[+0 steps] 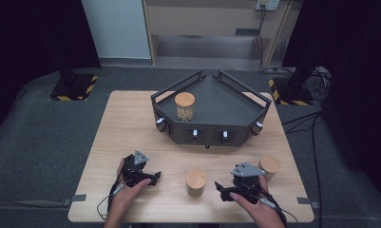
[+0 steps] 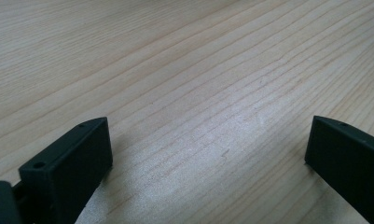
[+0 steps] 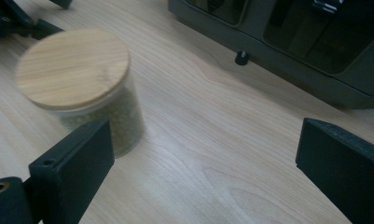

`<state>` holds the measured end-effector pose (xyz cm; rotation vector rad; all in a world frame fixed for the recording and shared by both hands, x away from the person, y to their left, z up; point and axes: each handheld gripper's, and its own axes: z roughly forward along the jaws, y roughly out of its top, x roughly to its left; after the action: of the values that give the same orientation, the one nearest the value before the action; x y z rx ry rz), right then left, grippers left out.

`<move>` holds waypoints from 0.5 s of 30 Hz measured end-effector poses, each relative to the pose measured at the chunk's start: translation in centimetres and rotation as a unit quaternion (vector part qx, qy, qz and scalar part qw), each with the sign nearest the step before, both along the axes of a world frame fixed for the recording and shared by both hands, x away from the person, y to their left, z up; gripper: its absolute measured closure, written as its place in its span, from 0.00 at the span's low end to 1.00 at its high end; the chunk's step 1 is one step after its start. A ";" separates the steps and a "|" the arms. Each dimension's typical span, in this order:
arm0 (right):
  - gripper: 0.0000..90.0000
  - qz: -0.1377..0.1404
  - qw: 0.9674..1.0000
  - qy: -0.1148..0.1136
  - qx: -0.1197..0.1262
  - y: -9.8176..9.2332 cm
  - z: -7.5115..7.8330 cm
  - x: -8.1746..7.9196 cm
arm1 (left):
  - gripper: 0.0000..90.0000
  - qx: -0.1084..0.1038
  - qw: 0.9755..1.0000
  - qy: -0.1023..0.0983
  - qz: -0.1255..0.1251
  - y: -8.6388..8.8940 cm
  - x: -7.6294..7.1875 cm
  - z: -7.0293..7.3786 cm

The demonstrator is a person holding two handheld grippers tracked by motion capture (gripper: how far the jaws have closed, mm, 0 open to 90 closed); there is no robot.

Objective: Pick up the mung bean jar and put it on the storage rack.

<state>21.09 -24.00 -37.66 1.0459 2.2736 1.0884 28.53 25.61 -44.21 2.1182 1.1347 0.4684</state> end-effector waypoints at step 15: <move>0.04 0.018 1.000 -0.019 0.006 1.4 1.3 -1.5 | 0.00 0.000 1.000 0.000 0.001 0.0 0.0 0.0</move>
<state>19.63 -22.62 -36.41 0.9842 2.2664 1.1279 28.51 25.58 -44.21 2.1171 1.1381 0.4697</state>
